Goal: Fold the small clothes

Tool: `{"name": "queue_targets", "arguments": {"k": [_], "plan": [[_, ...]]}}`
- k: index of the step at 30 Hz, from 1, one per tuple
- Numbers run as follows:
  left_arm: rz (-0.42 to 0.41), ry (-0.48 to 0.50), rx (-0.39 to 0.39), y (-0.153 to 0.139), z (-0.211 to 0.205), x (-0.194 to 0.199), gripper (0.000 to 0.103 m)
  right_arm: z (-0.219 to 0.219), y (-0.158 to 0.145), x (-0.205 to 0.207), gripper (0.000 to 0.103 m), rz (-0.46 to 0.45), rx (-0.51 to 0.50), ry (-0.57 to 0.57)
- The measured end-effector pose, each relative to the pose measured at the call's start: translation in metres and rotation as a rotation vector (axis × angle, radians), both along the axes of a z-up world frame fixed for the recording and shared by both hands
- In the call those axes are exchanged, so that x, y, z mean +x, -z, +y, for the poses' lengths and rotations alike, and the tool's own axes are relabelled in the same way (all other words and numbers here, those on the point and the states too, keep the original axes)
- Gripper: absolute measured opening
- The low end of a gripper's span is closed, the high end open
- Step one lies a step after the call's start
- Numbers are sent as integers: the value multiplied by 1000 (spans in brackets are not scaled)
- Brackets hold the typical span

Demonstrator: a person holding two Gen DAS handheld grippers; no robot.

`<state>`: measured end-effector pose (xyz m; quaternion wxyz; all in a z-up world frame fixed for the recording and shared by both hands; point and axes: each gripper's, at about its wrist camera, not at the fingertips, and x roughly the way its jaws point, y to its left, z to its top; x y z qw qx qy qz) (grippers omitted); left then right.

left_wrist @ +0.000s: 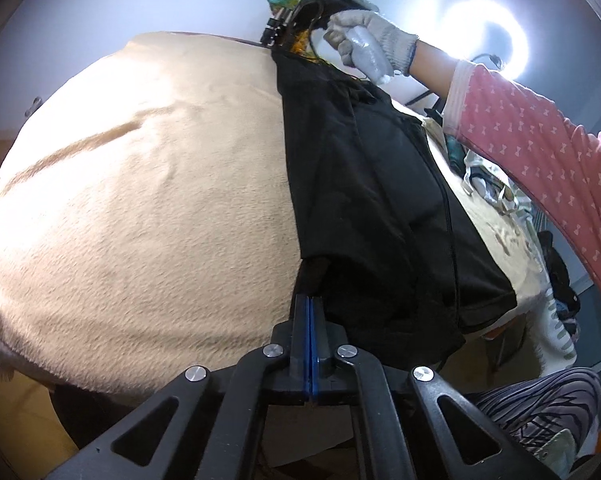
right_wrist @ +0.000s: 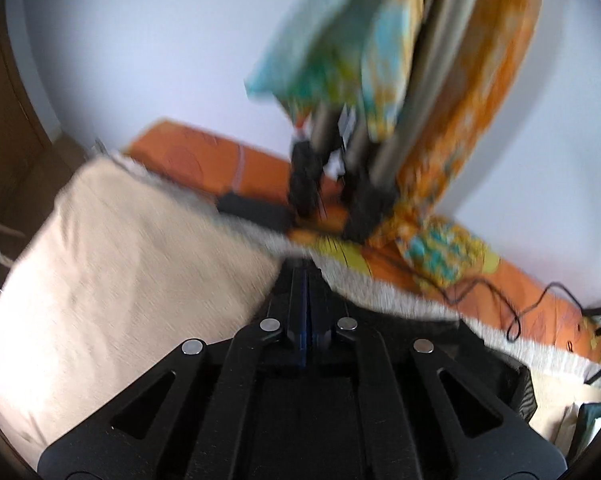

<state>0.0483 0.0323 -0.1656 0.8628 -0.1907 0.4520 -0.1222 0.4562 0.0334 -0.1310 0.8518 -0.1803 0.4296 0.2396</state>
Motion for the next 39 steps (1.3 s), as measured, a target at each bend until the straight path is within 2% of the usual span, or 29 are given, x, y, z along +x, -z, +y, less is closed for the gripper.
{"name": "queue_targets", "arguments": {"k": [3,4,5,6,7,8,9,12,13,15,16,17,19,23,29,30,32,35,39], "plan": [[-12,-2,-17,-3,1,0,0,10,-7,3,2,4,7,-11],[-18,-5,-27,-5,1,0,6,13,-5,5,3,25,6,-14],[-19,-2,-38,-6,0,0,24,15,-1,6,16,61,2,-19],[-31,2,-45,-8,-2,-1,33,15,4,8,29,84,-5,-22],[-40,5,-38,-9,-4,-1,34,13,8,6,56,88,-23,-23],[-40,11,-28,-9,-6,0,34,11,11,3,63,67,-42,-20],[-38,14,-20,-9,-8,1,34,9,13,-1,63,49,-57,-21],[-15,20,-16,-2,-15,10,33,-7,20,4,63,79,-43,5],[-25,17,6,-3,-18,12,32,-13,21,6,63,83,-35,14],[-29,25,86,-3,-26,16,7,-22,20,10,63,91,-11,24],[-28,18,100,-2,-27,16,2,-26,19,11,63,93,-1,23],[-26,12,82,-2,-24,17,0,-28,18,11,61,94,6,20],[-20,0,54,1,-20,17,0,-32,15,12,59,97,18,15],[-28,4,69,1,-21,15,0,-33,15,15,59,115,32,1],[-29,3,60,2,-21,14,0,-23,34,22,58,151,17,4],[-29,2,58,2,-20,14,0,-20,38,21,50,158,11,-2],[-27,0,52,2,-19,14,0,-14,46,19,11,178,-14,-18],[-26,-5,42,1,-15,12,0,-6,49,9,3,133,-87,-46],[-24,-22,26,0,-8,6,0,2,33,-1,1,83,-77,-78]]}}
